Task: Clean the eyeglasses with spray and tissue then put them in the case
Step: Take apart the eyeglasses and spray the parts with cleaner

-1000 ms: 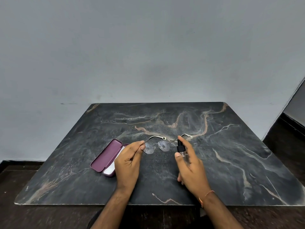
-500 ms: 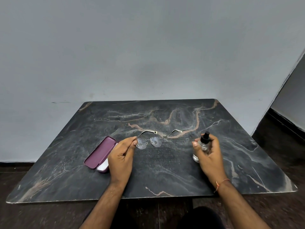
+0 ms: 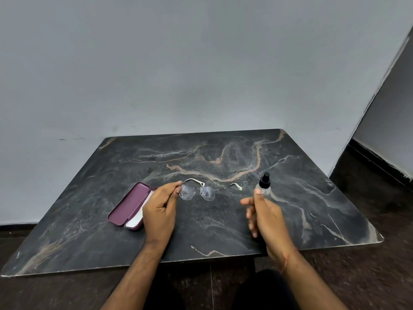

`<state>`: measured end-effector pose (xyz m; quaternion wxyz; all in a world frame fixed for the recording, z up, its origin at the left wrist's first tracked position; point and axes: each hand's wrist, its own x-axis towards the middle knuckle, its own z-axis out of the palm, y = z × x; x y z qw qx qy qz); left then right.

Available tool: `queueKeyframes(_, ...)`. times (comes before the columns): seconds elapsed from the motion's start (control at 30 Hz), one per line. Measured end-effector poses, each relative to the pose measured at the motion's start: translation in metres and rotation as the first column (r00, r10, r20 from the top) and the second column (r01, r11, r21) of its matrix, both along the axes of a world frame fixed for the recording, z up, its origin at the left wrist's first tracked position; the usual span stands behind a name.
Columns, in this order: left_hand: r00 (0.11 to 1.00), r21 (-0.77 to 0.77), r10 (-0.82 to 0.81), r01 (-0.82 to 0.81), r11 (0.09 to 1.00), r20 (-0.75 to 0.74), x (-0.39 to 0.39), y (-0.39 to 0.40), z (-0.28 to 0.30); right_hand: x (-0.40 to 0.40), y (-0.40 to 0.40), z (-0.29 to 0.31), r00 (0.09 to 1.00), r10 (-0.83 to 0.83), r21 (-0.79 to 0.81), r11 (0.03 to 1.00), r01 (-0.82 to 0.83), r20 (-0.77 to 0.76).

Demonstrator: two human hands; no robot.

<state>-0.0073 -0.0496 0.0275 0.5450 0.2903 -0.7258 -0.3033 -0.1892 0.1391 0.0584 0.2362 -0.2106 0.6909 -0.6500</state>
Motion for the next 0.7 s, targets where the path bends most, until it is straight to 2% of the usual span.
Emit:
queueKeyframes(0.03, 1.000, -0.009, -0.011, 0.011, 1.000, 0.008, 0.001, 0.002, 0.000, 0.000, -0.002, 0.006, 0.968, 0.068, 0.001, 0.998, -0.070, 0.243)
queueKeyframes(0.07, 1.000, -0.018, -0.021, 0.021, 1.000, 0.016, 0.001, 0.003, 0.001, -0.003, -0.003, 0.011, 0.899, 0.126, -0.010, 0.991, -0.135, 0.420)
queueKeyframes(0.1, 0.999, -0.029, -0.031, 0.031, 0.999, 0.026, 0.002, 0.005, 0.002, -0.005, -0.005, 0.015, 0.835, 0.167, -0.021, 0.983, -0.184, 0.525)
queueKeyframes(0.17, 0.998, -0.066, -0.040, 0.044, 0.997, 0.055, 0.003, 0.009, 0.004, -0.010, -0.008, 0.020, 0.773, 0.221, -0.031, 0.967, -0.252, 0.595)
queueKeyframes(0.33, 0.990, -0.145, -0.077, 0.093, 0.985, 0.116, 0.002, 0.012, 0.002, -0.014, -0.014, 0.025, 0.784, 0.225, 0.021, 0.957, -0.290, 0.579)
queueKeyframes(0.47, 0.978, -0.146, -0.101, 0.129, 0.981, 0.182, 0.002, 0.013, -0.002, -0.019, -0.010, 0.020, 0.805, 0.215, 0.069, 0.951, -0.301, 0.552)
queueKeyframes(0.7, 0.949, -0.131, -0.030, 0.074, 0.989, 0.314, 0.000, 0.017, 0.000, -0.032, -0.003, 0.008, 0.931, 0.153, 0.193, 0.955, -0.225, 0.331)
